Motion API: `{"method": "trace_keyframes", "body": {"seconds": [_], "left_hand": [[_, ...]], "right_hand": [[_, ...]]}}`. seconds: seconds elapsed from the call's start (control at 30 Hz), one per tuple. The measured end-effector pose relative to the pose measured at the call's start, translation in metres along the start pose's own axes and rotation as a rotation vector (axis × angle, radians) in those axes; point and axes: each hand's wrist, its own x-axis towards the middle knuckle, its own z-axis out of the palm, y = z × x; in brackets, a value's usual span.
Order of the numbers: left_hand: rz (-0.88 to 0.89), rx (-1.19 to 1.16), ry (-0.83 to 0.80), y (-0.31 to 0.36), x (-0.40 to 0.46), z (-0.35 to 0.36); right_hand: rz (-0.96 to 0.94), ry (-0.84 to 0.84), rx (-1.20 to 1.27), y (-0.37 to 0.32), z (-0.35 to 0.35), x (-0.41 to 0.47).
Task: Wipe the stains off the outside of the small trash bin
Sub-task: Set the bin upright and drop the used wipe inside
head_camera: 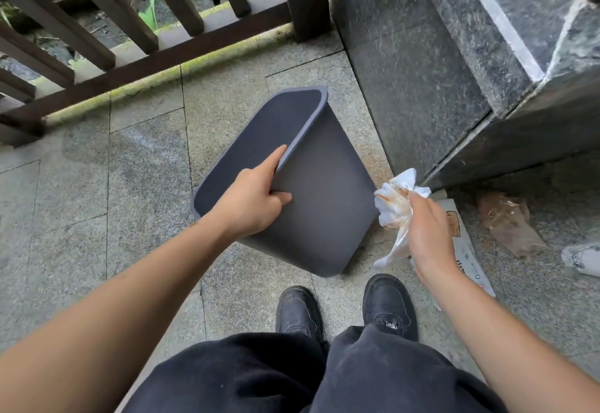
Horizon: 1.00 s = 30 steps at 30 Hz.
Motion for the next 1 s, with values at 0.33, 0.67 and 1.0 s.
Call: {"method": "trace_keyframes", "body": {"seconds": [0.33, 0.67, 1.0], "left_hand": [[-0.071, 0.214, 0.204, 0.086, 0.097, -0.007], [-0.088, -0.062, 0.219, 0.106, 0.144, 0.01], [0.361, 0.182, -0.108, 0.044, 0.097, 0.011]], "right_hand": [[-0.026, -0.038, -0.008, -0.006, -0.001, -0.004], [0.016, -0.071, 0.032, -0.003, 0.026, -0.001], [0.065, -0.07, 0.048, -0.005, 0.024, -0.009]]}}
